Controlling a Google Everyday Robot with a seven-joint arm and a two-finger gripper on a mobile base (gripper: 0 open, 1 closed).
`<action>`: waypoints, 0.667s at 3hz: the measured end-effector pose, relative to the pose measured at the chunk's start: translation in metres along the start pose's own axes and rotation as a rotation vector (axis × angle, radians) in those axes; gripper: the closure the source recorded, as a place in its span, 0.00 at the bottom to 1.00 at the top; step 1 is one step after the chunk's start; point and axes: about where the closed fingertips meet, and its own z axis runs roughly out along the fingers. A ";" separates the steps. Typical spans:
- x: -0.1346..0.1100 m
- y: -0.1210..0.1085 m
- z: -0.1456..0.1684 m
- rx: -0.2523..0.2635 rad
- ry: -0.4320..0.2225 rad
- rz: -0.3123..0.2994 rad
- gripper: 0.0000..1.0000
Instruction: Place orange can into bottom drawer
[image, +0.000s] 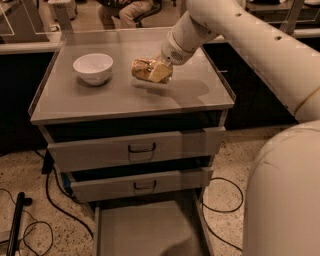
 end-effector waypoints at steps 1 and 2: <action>-0.004 0.010 -0.032 0.009 -0.004 -0.050 1.00; 0.002 0.026 -0.063 0.021 0.011 -0.088 1.00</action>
Offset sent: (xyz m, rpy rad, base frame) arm -0.0919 -0.0591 0.0619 -0.0950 -0.0895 0.0693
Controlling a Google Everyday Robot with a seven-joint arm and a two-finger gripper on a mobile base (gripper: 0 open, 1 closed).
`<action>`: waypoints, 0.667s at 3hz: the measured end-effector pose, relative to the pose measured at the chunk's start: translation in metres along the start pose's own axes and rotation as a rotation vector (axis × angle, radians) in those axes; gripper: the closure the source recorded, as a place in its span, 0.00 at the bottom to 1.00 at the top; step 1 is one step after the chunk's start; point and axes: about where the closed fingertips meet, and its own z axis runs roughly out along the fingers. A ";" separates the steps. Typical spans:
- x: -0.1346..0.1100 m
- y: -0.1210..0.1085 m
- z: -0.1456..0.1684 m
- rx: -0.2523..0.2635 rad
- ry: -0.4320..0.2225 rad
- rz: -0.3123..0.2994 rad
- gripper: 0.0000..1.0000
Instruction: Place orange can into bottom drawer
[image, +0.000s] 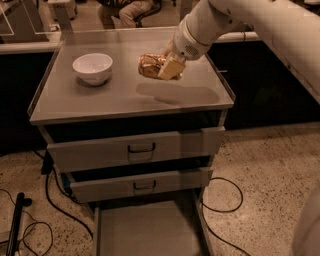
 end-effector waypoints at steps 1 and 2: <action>0.015 0.023 -0.031 0.015 0.032 -0.017 1.00; 0.029 0.061 -0.057 0.023 0.056 -0.026 1.00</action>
Offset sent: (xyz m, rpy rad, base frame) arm -0.1127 -0.0595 0.0052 -0.0908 -0.0266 -0.0151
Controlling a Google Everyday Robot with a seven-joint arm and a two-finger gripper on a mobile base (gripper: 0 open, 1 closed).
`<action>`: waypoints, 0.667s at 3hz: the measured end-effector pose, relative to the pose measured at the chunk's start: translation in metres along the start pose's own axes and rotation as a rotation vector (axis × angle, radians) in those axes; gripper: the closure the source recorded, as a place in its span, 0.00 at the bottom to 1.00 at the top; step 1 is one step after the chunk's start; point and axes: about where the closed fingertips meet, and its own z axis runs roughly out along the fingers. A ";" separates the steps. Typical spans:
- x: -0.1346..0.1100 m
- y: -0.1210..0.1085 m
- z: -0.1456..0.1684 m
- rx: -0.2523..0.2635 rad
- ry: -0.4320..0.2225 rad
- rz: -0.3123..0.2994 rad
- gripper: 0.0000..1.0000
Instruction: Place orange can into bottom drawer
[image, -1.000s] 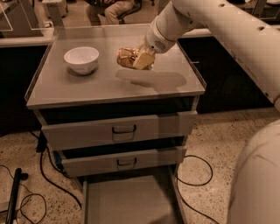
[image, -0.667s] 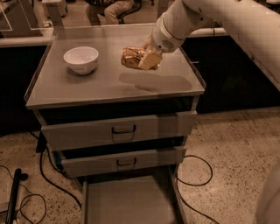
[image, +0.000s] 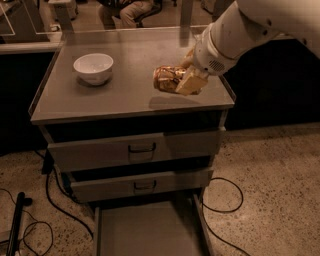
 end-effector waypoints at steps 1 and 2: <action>0.012 0.025 -0.008 -0.005 0.011 0.015 1.00; 0.026 0.049 -0.009 -0.033 0.022 0.042 1.00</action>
Offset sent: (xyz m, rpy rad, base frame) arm -0.0691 -0.0306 -0.0401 0.0009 0.0920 -0.0434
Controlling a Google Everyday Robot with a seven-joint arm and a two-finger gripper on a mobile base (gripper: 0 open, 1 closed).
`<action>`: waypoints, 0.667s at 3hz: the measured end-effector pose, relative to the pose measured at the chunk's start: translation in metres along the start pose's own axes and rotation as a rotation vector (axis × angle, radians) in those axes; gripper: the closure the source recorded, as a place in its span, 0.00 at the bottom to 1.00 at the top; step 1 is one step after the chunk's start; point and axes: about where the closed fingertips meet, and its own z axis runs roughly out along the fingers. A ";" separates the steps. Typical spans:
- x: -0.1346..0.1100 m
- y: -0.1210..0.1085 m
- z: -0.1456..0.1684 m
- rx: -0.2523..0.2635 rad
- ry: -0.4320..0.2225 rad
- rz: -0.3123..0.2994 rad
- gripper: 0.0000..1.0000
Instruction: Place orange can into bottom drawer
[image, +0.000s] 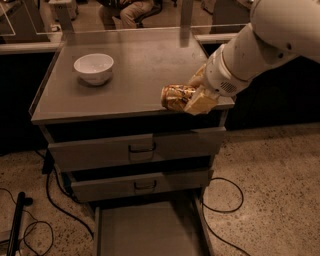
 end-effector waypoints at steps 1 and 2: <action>0.000 0.001 -0.001 0.006 -0.009 0.000 1.00; 0.001 0.027 0.013 -0.020 -0.070 0.009 1.00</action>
Offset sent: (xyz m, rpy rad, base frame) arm -0.0550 0.0210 -0.0643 0.1824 0.0675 0.0516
